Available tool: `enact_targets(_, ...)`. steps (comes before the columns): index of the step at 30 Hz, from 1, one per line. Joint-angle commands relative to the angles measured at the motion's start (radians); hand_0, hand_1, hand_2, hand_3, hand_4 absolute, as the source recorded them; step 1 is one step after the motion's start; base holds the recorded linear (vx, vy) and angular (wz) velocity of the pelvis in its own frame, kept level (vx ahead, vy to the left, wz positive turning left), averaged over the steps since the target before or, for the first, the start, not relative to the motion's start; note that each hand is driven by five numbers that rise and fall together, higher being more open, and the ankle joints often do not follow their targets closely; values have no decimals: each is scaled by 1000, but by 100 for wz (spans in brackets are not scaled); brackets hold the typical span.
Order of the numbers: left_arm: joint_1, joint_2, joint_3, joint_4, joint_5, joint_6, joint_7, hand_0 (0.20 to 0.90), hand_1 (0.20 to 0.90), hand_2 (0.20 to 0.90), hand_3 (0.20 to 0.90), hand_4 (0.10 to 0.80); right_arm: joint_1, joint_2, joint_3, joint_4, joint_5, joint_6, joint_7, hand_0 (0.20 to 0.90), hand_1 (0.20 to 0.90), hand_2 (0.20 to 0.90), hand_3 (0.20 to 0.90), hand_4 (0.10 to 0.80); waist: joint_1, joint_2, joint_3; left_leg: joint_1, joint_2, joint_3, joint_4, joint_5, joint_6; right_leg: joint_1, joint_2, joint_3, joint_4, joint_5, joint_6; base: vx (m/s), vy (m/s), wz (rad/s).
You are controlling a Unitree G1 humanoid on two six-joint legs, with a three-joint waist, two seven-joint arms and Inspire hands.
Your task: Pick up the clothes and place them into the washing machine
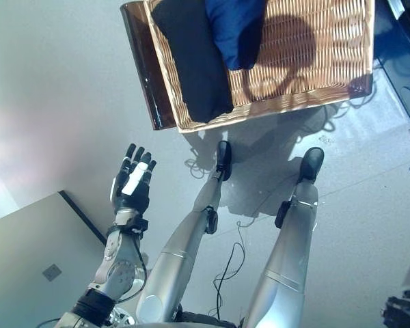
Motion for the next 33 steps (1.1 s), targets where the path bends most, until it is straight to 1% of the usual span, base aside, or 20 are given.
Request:
enact_targets(1, 28, 76, 62, -58, 37, -81, 29, 900, 900, 900, 900, 800, -63, -71, 147, -83, -95, -76, -75, 900, 900, 900, 900, 800, 4, 64, 15, 0, 37, 30, 116, -151, -68, 88, 82, -32, -50, -47, -31, -26, 45, -2)
enact_targets(4, 27, 79, 59, -60, 40, -84, 30, 900, 900, 900, 900, 800, -48, -69, 139, -90, -124, -66, -100, 900, 900, 900, 900, 800, 3, 64, 18, 4, 35, 29, 116, -150, -68, 97, 78, -37, -56, -43, -29, -21, 25, -1)
enact_targets(7, 33, 91, 61, -72, 50, -87, 31, 900, 900, 900, 900, 800, -7, -61, 141, -99, -242, -19, -165, 900, 900, 900, 900, 800, 3, 63, 24, 9, 29, 25, 120, -146, -66, 118, 76, -44, -71, -30, -27, -51, 55, 0)
enact_targets(8, 33, 96, 64, -75, 55, -88, 32, 900, 900, 900, 900, 800, 4, -61, 157, -92, -305, 9, -177, 900, 900, 900, 900, 800, 6, 61, 24, 9, 27, 24, 120, -144, -66, 121, 75, -47, -77, -25, -26, -52, 42, 1)
enact_targets(10, 31, 103, 70, -81, 63, -92, 35, 900, 900, 900, 900, 800, 22, -55, 166, -104, -371, 29, -197, 900, 900, 900, 900, 800, 13, 60, 23, 9, 26, 20, 117, -140, -64, 129, 74, -55, -91, -15, -26, -45, 34, -2)
enact_targets(13, 29, 106, 81, -87, 63, -101, 42, 900, 900, 900, 900, 800, 57, -36, 138, -132, -392, 27, -218, 900, 900, 900, 900, 800, 20, 54, 23, 12, 26, 14, 106, -130, -64, 147, 71, -66, -125, 0, -23, -62, 49, -6)
enact_targets(19, 19, 99, 80, -74, 65, -107, 42, 900, 900, 900, 900, 800, 128, 2, 111, -164, -464, 36, -216, 900, 900, 900, 900, 800, 30, 47, 25, 13, 25, 4, 96, -115, -66, 175, 65, -79, -162, 21, -20, -53, 47, -2)
enact_targets(20, 17, 101, 83, -72, 63, -111, 40, 900, 900, 900, 900, 800, 144, 21, 101, -175, -478, 35, -218, 900, 900, 900, 900, 800, 34, 42, 22, 17, 22, 4, 92, -112, -65, 186, 63, -80, -178, 31, -17, -30, 36, 1)
enact_targets(21, 17, 101, 83, -72, 63, -111, 40, 900, 900, 900, 900, 800, 145, 21, 100, -175, -478, 35, -218, 900, 900, 900, 900, 800, 34, 42, 22, 17, 22, 3, 91, -112, -65, 187, 63, -80, -179, 31, -17, -66, 76, 0)
enact_targets(22, 13, 99, 87, -68, 60, -112, 38, 900, 900, 900, 900, 800, 161, 45, 102, -188, -507, 37, -216, 900, 900, 900, 900, 800, 37, 39, 21, 18, 20, 4, 89, -107, -66, 199, 60, -83, -195, 41, -16, -46, 57, 0)
enact_targets(27, 11, 99, 97, -69, 57, -117, 36, 900, 900, 900, 900, 800, 197, 84, 90, -204, -562, 45, -222, 900, 900, 900, 900, 800, 43, 33, 19, 26, 18, 2, 81, -100, -65, 224, 60, -89, -229, 58, -13, -33, 56, 0)
enact_targets(29, 11, 94, 102, -64, 55, -119, 39, 900, 900, 900, 900, 800, 216, 123, 72, -214, -580, 43, -225, 900, 900, 900, 900, 800, 47, 24, 23, 31, 18, 3, 78, -97, -61, 240, 60, -92, -247, 70, -10, -43, 48, -2)
enact_targets(32, 10, 90, 104, -57, 52, -117, 36, 900, 900, 900, 900, 800, 230, 141, 73, -214, -604, 50, -228, 900, 900, 900, 900, 800, 48, 21, 24, 41, 18, 3, 69, -92, -59, 256, 59, -95, -265, 76, -8, -31, 42, -3)
enact_targets(33, 11, 86, 103, -51, 50, -118, 35, 900, 900, 900, 900, 800, 250, 161, 81, -214, -640, 61, -227, 900, 900, 900, 900, 800, 50, 17, 24, 53, 19, 2, 61, -88, -56, 271, 59, -98, -277, 82, -9, -12, 40, -6)
